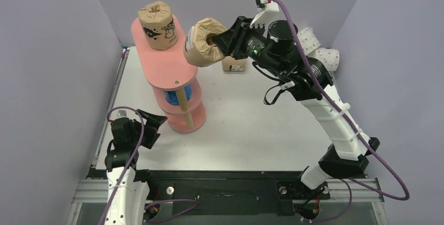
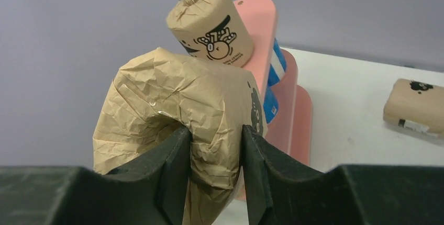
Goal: Place and organize the paper towels onto the shelf
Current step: Place the paper towel on the shelf.
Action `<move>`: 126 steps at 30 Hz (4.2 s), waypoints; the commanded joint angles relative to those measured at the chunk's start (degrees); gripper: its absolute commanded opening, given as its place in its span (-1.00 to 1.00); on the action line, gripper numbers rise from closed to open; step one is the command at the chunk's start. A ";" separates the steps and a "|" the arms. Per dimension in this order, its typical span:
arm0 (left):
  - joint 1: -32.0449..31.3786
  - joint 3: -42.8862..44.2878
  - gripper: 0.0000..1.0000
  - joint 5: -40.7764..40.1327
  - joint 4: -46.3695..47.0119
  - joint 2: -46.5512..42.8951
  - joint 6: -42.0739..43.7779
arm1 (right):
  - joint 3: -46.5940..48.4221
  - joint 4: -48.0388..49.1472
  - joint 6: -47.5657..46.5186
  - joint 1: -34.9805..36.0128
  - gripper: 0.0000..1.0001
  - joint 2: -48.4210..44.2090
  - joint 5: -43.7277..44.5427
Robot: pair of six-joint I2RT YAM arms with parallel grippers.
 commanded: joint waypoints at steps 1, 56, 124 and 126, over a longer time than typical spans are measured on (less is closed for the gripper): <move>0.47 1.24 0.87 -0.27 0.52 0.10 0.27 | 9.75 -2.05 -0.64 1.41 -0.33 5.52 -0.43; 0.46 0.58 0.87 0.13 1.04 0.03 0.41 | 19.06 4.27 6.33 3.38 -0.15 21.47 -6.21; 0.48 0.83 0.87 0.92 -0.54 -1.25 1.65 | -11.18 24.22 -19.13 6.06 0.70 10.23 -7.55; 0.42 0.83 0.87 0.92 -0.55 -1.28 1.73 | -9.94 23.39 -19.13 6.18 0.70 11.32 -6.87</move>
